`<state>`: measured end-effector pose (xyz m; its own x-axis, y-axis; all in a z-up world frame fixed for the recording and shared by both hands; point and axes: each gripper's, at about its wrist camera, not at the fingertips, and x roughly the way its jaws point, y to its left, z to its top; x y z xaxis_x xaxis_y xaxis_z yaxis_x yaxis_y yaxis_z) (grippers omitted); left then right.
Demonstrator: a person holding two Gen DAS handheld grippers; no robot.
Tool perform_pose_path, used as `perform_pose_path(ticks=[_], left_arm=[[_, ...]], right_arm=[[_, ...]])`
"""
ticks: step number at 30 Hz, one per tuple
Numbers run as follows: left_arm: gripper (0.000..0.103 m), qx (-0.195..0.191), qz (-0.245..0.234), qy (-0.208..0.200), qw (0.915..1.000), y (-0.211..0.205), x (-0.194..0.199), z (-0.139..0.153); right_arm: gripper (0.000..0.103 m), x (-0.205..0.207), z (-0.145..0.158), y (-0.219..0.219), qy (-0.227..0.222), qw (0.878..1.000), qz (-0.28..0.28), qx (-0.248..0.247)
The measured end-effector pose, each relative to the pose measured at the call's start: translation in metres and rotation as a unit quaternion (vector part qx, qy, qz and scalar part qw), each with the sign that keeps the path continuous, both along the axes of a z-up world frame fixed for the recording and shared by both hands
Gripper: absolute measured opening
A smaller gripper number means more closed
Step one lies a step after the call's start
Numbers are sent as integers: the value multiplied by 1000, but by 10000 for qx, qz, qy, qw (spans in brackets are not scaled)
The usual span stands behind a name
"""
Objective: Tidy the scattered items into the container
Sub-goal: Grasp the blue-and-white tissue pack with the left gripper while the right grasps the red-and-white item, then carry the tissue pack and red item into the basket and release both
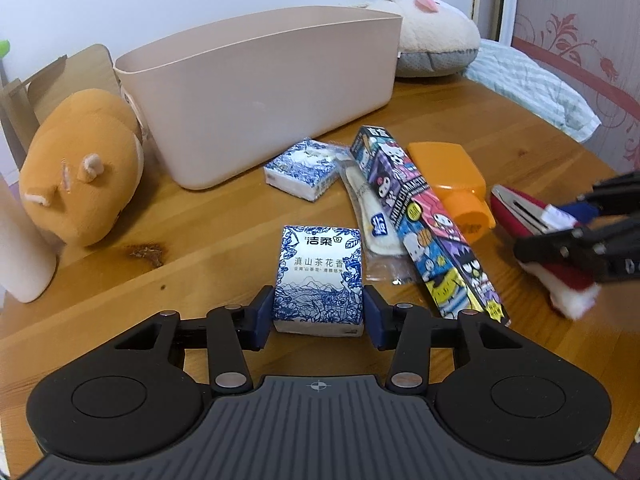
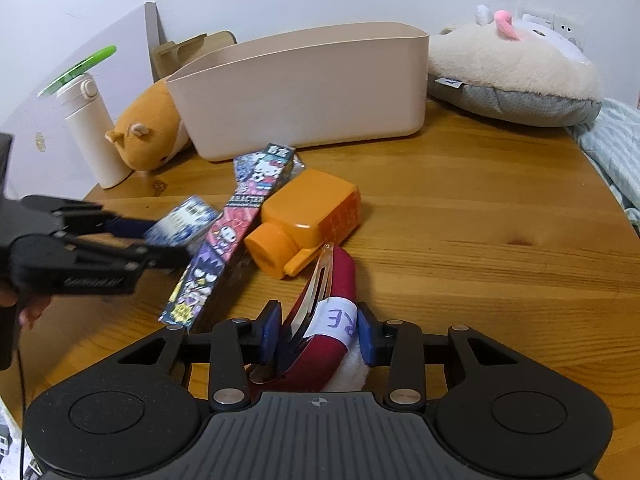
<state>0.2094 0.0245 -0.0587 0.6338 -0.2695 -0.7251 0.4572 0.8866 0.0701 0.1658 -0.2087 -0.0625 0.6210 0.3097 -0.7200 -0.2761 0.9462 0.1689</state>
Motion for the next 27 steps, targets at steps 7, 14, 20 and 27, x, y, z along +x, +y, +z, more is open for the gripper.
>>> perform_pose_path(ticks=[7,14,20,27], left_arm=[[47,-23,121,-97,9999,-2,-5,-2],[46,-279,348,-157,9989,6,-5,2],[46,-413,386,-229,9981,12,-9,10],[46,-504,445,-460,9967,19,-13,37]], right_arm=[[35,2,-2,-1,-105,9999,-37,-76],[30,-2,5,-7,-268,9995,-135,-48],[29,-5,15,-12,-425,9989,-182,37],[29,-4,40,-12,-716,9973,-132,65]])
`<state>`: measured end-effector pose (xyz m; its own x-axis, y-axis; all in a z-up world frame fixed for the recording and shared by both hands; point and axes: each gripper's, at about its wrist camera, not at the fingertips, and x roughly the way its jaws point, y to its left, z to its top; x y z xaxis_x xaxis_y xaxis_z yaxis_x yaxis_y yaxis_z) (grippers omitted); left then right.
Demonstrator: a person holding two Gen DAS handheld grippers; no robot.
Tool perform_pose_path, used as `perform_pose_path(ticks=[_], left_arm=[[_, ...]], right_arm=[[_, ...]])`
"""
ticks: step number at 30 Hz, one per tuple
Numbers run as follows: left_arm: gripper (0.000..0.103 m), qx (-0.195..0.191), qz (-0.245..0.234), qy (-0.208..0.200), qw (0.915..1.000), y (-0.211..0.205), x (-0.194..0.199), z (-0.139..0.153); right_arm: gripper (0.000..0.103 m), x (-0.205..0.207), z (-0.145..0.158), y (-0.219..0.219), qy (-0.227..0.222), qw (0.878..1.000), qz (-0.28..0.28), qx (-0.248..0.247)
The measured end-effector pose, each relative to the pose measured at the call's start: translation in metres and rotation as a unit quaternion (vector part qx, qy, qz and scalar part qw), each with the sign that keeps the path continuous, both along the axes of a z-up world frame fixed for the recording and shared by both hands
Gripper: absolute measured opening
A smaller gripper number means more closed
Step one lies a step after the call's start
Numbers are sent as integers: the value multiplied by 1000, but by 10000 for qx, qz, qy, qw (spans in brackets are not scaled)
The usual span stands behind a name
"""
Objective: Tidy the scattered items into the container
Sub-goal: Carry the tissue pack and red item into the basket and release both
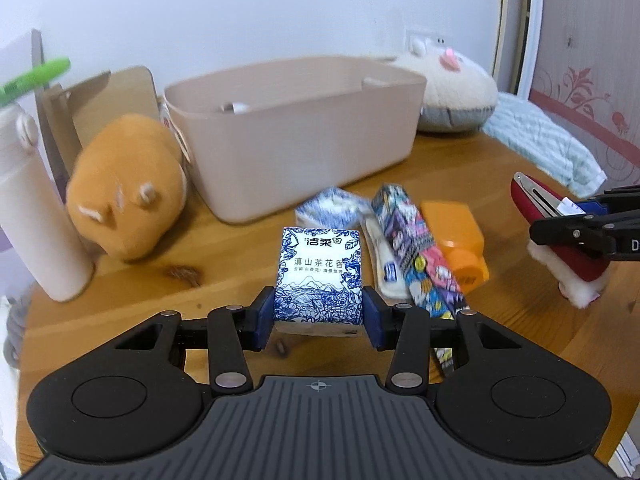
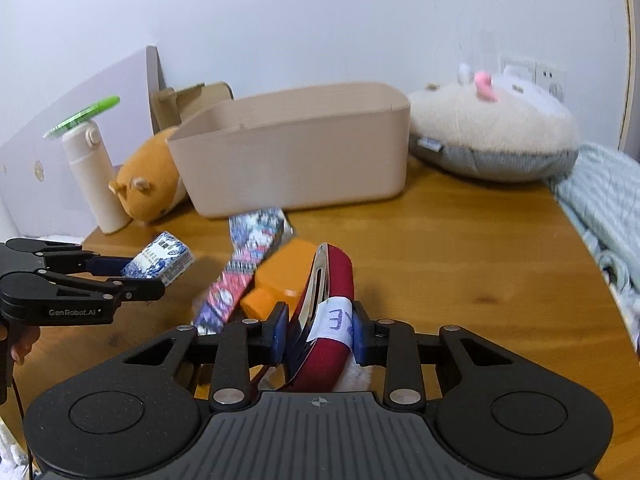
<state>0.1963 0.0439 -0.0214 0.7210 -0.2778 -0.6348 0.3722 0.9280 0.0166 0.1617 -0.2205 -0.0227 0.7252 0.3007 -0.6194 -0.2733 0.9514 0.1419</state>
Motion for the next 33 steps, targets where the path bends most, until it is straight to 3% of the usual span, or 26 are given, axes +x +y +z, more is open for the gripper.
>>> perform_pose_path(ticks=[18,25,33], left_arm=[[46,-142,102,-820,9965,-6,23,78],[46,-236,354,-1105,9930,-10,56,98],[46,-265,577,-1163,9912,-18,108,103]], right_arm=[[29,35,84,4,-990,9950,90,-121],[29,66,91,10,-1032,9946,102,-44],[29,124,92,19,-931,9956,-24,48]])
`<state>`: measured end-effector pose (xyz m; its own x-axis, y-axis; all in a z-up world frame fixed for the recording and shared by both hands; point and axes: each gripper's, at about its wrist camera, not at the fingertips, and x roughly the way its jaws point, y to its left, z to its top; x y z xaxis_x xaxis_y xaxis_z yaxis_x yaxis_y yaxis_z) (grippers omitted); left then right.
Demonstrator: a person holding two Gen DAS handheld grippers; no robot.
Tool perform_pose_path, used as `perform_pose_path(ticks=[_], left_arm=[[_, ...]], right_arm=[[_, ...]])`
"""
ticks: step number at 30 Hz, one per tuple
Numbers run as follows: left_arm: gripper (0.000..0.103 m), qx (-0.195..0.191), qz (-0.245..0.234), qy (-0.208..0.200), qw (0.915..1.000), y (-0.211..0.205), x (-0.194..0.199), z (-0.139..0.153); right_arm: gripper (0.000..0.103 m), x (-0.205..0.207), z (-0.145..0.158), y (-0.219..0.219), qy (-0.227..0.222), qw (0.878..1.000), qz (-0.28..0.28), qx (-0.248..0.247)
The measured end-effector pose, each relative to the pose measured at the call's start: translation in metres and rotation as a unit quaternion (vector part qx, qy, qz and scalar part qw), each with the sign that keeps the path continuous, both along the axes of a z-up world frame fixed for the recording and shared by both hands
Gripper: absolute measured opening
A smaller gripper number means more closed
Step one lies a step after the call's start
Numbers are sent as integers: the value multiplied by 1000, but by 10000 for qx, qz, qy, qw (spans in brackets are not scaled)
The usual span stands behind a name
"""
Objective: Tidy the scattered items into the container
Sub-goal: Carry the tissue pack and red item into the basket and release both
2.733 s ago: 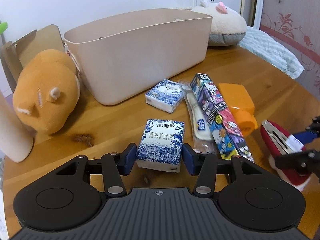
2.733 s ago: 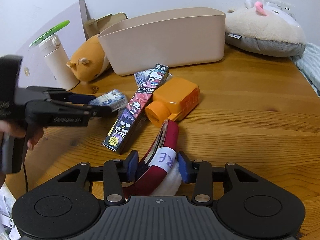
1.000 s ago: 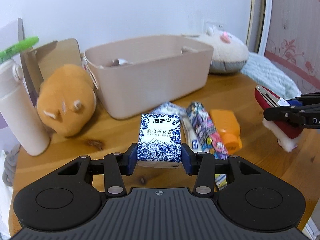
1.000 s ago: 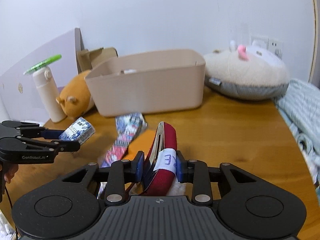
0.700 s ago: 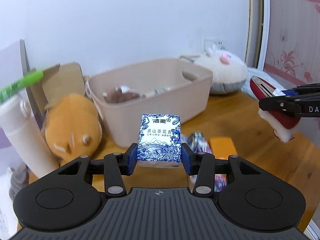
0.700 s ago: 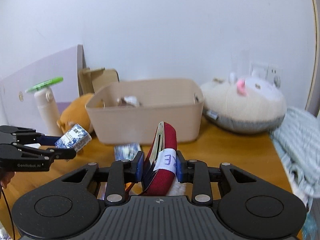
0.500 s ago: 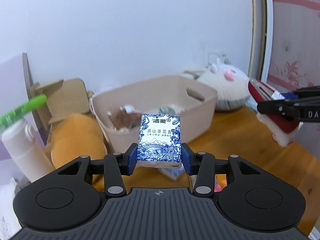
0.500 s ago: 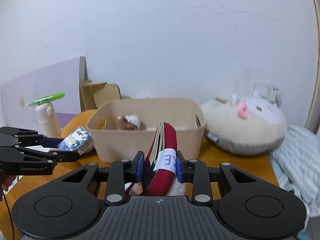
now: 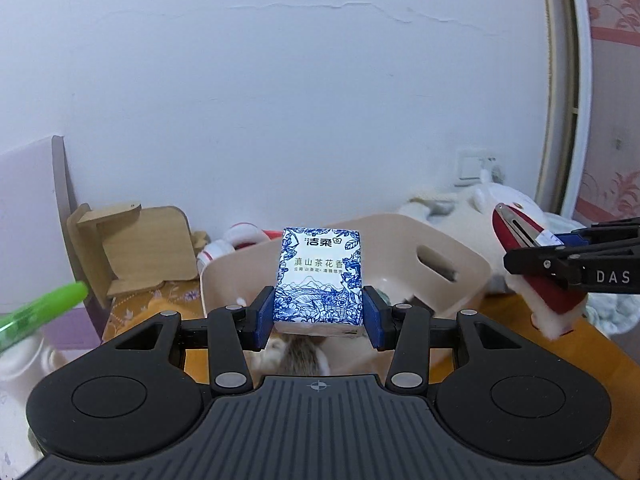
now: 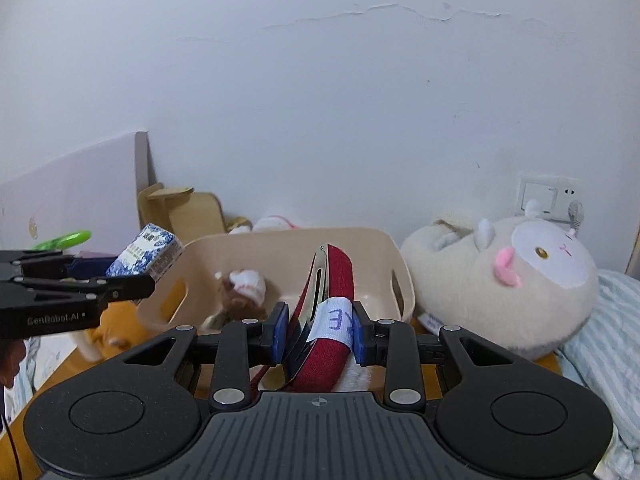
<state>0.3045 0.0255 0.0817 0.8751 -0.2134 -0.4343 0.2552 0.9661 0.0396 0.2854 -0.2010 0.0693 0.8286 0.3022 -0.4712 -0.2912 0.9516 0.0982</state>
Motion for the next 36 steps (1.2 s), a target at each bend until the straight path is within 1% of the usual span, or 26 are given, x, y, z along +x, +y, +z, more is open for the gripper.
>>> perform_pose_path(ticks=[5,8,10,12,15,17,19,20,21,23,26,27,28,29,30,36], left_arm=[[46,15,113,114,9999,-8,34,-6],[46,-13,259,254,9993,-11,53,-14],[46,-49,305,378,9988,-11,63,-20],[46,-46,440,513,9977,-12,73,-28],[46,-24,502,689,9964,-14,83,-40],[46,-42,484,801,9956,-16,88,-47],[47,-12,433,801,9958,-16,92,-53],[47,44,421,824,9957,-17,93,-56],[47,72,422,861,9954,-18,94,-57],[47,78,403,931,9948,-19,96,-61],[49,86,373,940,9948,-19,92,-63],[53,99,377,926,9949,-19,91,-63],[65,116,389,906,9951,-18,90,-63],[74,128,403,855,9954,-18,87,-61],[75,137,428,789,9959,-17,84,-59],[76,142,458,714,9963,-12,68,-52]], right_arm=[[30,40,3,3,14,9999,-61,106],[30,60,-2,7,25,9998,-123,155],[30,74,-8,10,82,9997,-162,167],[30,88,-17,14,214,9996,-164,131],[30,106,-31,20,393,9990,-199,59],[30,114,-39,24,455,9987,-239,5],[29,119,-44,26,522,9983,-258,-6],[25,121,-47,27,564,9981,-254,-8],[16,124,-49,28,614,9978,-239,-15],[15,128,-53,30,716,9972,-207,-36],[22,131,-60,33,818,9962,-226,-175],[28,131,-62,33,824,9961,-245,-199],[33,129,-63,33,813,9961,-263,-202],[40,127,-63,32,792,9963,-285,-187],[46,125,-63,30,761,9965,-310,-164],[53,106,-51,24,591,9972,-376,-255]])
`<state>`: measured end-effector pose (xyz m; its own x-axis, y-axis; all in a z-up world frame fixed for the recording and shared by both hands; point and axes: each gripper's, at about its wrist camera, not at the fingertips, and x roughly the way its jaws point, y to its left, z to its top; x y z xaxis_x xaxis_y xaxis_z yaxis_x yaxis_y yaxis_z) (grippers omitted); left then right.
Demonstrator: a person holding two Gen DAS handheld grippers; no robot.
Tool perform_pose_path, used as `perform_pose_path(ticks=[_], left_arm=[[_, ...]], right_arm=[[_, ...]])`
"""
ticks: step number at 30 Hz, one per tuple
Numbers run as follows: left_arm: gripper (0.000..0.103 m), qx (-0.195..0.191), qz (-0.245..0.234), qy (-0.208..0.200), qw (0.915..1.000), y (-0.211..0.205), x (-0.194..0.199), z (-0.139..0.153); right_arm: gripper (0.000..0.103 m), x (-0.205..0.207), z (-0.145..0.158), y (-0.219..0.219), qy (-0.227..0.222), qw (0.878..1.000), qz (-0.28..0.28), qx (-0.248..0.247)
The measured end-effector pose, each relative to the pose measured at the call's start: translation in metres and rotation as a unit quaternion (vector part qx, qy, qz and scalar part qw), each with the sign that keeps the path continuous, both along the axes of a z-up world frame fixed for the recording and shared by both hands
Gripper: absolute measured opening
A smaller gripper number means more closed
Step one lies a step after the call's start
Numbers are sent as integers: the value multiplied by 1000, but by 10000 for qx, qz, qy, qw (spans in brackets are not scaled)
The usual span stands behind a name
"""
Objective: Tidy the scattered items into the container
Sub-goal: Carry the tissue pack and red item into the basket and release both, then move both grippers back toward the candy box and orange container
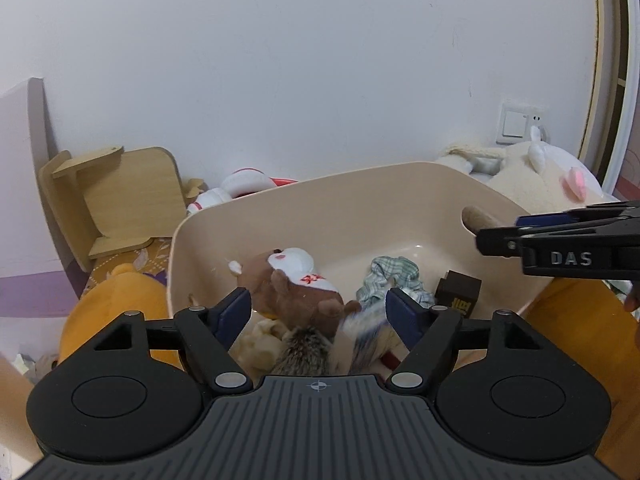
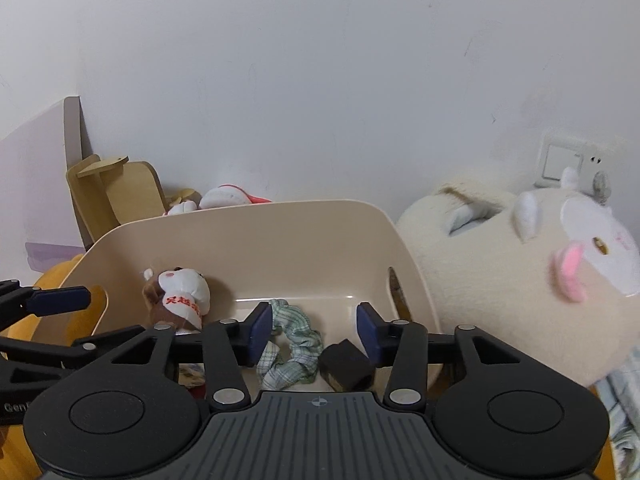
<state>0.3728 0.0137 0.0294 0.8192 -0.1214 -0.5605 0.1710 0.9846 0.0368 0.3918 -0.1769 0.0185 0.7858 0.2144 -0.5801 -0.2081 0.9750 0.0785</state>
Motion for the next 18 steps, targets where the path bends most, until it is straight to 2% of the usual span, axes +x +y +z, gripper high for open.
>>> perform_pose_path(ticks=[5,11,16,18], left_arm=[[76,88,-95,-151,9998,4,-29,1],[78,-22,-267,-350,9990,4,-77,6],[78,-51,-498,-440,9978,-3,-119,1],[78,-113,-570,-387,9976,-6,-132,-4]], right_arm=[[62,-28,7,-6,-121,9999,-10,-45],[73,-76,11,-15,-302,9995,20,-46],[79,-119,4,-16,-371,9993,51,-59],[87,-136,-3,-14,-327,9994,59,-109]])
